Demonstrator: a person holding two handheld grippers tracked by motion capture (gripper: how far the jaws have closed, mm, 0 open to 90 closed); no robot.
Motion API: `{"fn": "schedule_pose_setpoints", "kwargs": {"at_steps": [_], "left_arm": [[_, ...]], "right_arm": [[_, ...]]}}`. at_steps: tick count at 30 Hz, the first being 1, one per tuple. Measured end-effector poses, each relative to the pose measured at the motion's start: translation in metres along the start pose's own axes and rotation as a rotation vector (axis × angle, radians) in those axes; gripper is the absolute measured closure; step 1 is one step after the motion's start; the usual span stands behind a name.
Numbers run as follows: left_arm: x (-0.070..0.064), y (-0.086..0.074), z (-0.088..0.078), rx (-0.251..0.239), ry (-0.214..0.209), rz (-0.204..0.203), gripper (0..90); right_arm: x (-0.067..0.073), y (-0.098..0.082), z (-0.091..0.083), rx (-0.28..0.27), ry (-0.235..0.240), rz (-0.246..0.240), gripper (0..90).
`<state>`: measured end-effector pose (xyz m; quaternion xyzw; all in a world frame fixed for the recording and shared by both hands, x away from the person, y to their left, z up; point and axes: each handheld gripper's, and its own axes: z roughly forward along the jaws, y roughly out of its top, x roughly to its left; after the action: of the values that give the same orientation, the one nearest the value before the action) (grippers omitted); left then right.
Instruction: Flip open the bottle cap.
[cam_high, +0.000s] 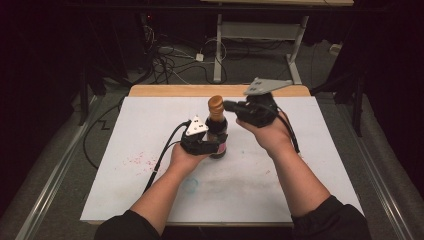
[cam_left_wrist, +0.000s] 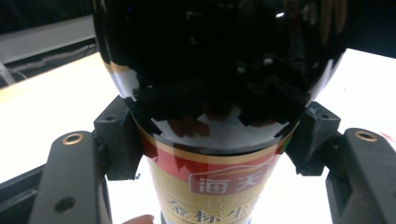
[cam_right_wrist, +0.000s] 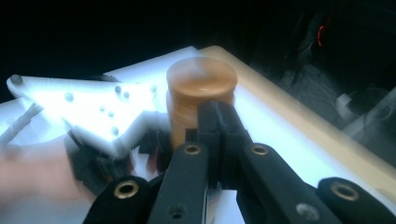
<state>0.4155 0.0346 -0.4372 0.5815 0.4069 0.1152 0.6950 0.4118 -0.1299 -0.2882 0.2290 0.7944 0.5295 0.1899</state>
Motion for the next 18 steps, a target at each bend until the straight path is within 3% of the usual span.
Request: {"fn": "schedule_pose_setpoints", "kwargs": {"at_steps": [1, 2, 4, 5, 6, 7, 11, 12, 13, 14, 18], "left_arm": [[-0.002, 0.0, 0.001, -0.001, 0.009, -0.001, 30.2], [-0.001, 0.0, 0.001, -0.004, 0.011, -0.007, 30.0], [0.002, 0.001, -0.001, -0.007, 0.008, -0.027, 29.7], [0.001, 0.001, -0.001, -0.009, 0.006, -0.027, 29.6], [0.003, 0.001, -0.002, 0.01, 0.02, -0.001, 29.5], [0.001, 0.001, 0.0, -0.005, 0.007, -0.018, 29.5], [0.002, 0.001, -0.002, 0.014, 0.021, -0.001, 29.2], [0.0, 0.0, -0.001, -0.005, 0.011, -0.019, 29.1], [0.002, 0.001, -0.002, 0.018, 0.022, 0.006, 29.1], [0.0, 0.001, 0.0, -0.004, 0.012, -0.02, 29.1], [0.0, 0.001, 0.0, -0.002, 0.013, -0.021, 29.0]], "right_arm": [[-0.002, 0.007, -0.008, -0.101, 0.049, 0.049, 90.0], [0.001, 0.016, -0.012, -0.127, 0.047, 0.036, 90.0], [0.005, 0.024, -0.017, -0.106, 0.008, -0.01, 90.0], [0.004, 0.024, -0.018, -0.095, 0.003, -0.013, 90.0], [0.003, 0.022, -0.019, -0.081, -0.006, -0.014, 90.0], [0.002, 0.019, -0.019, -0.063, -0.015, -0.012, 90.0], [-0.001, 0.004, -0.018, -0.015, -0.024, 0.002, 90.0], [-0.002, 0.0, -0.017, -0.003, -0.022, 0.002, 90.0], [-0.002, -0.003, -0.015, 0.013, -0.021, 0.003, 90.0], [-0.001, -0.006, -0.013, 0.033, -0.025, -0.001, 90.0], [-0.002, -0.011, -0.009, 0.066, -0.017, -0.003, 90.0]]}}
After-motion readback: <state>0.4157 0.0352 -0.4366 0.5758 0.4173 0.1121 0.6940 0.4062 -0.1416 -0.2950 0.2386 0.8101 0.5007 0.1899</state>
